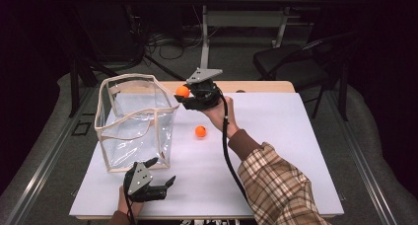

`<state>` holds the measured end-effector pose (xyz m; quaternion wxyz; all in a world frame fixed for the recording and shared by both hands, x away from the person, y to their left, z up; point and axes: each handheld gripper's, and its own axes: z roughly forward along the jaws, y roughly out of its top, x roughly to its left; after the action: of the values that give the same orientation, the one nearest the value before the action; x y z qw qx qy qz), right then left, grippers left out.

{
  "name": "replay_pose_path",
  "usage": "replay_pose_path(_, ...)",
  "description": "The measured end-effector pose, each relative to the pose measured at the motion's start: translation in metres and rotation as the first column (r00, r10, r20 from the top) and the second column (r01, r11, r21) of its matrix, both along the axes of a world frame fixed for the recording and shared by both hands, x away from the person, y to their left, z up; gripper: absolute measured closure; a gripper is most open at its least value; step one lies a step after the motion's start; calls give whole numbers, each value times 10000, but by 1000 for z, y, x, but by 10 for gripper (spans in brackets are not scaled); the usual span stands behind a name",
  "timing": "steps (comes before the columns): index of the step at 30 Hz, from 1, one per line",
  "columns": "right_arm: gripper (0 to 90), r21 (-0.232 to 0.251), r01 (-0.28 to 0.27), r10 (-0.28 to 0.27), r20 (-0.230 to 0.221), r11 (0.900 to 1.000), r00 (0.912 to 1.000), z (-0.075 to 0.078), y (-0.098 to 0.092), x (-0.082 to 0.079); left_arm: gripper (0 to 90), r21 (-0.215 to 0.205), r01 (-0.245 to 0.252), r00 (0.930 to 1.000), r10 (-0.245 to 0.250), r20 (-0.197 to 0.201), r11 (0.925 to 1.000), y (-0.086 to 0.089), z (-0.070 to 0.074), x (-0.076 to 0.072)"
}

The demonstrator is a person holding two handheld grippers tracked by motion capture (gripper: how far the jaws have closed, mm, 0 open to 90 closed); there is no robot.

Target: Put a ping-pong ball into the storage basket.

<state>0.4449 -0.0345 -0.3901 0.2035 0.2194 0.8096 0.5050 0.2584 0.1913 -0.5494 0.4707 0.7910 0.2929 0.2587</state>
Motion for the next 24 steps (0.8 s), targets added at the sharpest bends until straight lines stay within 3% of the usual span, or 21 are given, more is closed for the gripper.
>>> replay_pose_path(20,504,-43,-51,51,8,10000,10000,3,10,3,159,-24,5,10000,-5,-2,10000,0,0,0)
replay_pose_path(24,504,1,-80,80,-162,10000,9998,-1,15,7,159,-29,20,10000,-20,-8,10000,0,0,0)
